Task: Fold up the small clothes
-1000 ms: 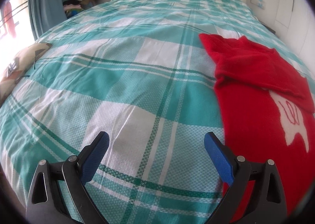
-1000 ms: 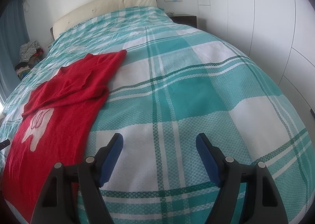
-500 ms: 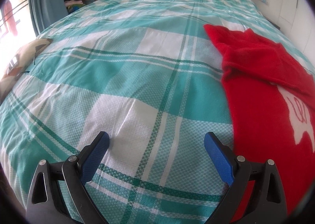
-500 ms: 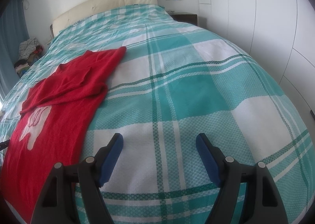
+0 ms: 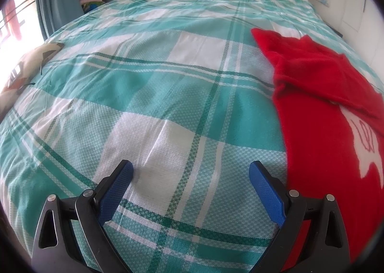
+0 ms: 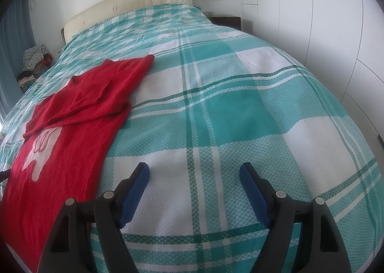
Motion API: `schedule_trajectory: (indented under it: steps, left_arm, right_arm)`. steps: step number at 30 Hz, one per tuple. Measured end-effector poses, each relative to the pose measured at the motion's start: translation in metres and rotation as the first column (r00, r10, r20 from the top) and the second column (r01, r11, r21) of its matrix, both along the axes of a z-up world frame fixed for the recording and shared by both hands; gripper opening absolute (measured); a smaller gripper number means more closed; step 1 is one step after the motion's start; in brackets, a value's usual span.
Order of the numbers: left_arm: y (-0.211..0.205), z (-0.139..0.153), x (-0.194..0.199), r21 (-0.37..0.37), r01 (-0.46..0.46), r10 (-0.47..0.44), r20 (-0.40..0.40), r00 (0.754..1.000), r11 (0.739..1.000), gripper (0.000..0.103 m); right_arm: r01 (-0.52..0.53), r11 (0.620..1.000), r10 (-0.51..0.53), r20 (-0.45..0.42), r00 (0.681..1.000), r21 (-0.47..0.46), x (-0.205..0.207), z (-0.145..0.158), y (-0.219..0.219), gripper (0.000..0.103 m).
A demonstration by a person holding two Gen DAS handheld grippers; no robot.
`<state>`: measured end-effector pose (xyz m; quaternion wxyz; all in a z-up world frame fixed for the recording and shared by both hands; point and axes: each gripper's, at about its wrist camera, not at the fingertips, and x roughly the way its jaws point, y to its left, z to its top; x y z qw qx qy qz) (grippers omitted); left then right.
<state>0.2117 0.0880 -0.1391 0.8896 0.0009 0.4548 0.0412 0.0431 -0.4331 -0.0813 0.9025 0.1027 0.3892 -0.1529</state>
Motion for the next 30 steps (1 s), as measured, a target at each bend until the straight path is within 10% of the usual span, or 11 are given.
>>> schedule_trajectory:
  steps: [30]
  left_arm:
    - [0.0013, -0.0019, 0.0014, 0.001, -0.003, 0.003, -0.008, 1.000, 1.000, 0.099]
  right_arm:
    - [0.000, 1.000, 0.000, 0.000, 1.000, -0.001, 0.0000, 0.0003, 0.0003, 0.078]
